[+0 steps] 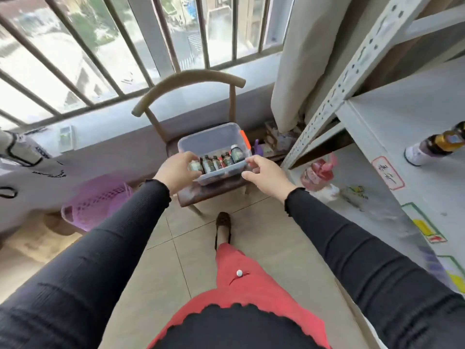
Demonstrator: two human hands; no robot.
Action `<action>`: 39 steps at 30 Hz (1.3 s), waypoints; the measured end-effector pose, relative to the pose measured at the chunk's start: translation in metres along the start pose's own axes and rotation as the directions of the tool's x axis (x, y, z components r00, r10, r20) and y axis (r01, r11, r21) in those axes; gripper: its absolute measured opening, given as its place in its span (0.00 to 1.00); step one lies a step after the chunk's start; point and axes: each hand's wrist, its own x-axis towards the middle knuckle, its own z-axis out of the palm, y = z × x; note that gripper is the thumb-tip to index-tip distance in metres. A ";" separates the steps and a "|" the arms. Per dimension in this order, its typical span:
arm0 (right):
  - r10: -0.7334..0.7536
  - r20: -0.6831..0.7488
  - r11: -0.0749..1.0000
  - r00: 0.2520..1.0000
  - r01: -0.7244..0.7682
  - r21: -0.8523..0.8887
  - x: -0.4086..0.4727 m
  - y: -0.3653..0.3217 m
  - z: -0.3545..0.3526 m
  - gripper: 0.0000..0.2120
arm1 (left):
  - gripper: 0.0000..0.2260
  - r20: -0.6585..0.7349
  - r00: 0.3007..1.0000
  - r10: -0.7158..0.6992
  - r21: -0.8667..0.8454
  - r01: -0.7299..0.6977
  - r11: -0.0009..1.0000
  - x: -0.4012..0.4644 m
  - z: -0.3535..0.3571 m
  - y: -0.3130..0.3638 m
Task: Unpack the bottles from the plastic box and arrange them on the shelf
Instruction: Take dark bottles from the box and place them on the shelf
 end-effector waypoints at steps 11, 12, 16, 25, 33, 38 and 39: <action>0.224 0.077 0.975 0.972 -0.223 -0.019 0.149 0.012 0.059 0.20 | 0.27 0.250 0.968 0.004 0.108 -0.032 0.994 0.162 0.017 -0.080; 0.248 0.068 0.969 0.966 -0.248 -0.006 0.158 0.015 0.062 0.19 | 0.27 0.278 0.960 0.023 0.133 -0.062 0.989 0.174 0.022 -0.084; 0.321 0.020 0.946 0.947 -0.322 0.032 0.179 0.029 0.070 0.20 | 0.28 0.424 0.901 0.091 0.244 -0.211 0.947 0.213 0.042 -0.097; 0.242 -0.061 0.925 0.968 -0.249 -0.287 0.249 0.045 0.089 0.21 | 0.27 0.542 0.797 0.267 0.378 -0.515 0.769 0.252 0.074 -0.118; 0.371 0.145 0.717 0.917 -0.184 -0.673 0.319 0.053 0.114 0.29 | 0.22 0.420 0.849 0.322 0.066 -0.382 0.922 0.234 0.055 -0.131; 0.344 0.065 0.658 0.937 -0.191 -0.729 0.304 0.048 0.117 0.22 | 0.22 0.347 0.904 0.251 -0.121 -0.222 0.968 0.217 0.040 -0.130; 0.327 0.060 0.673 0.943 -0.188 -0.715 0.298 0.049 0.116 0.23 | 0.22 0.342 0.909 0.239 -0.147 -0.200 0.969 0.214 0.038 -0.127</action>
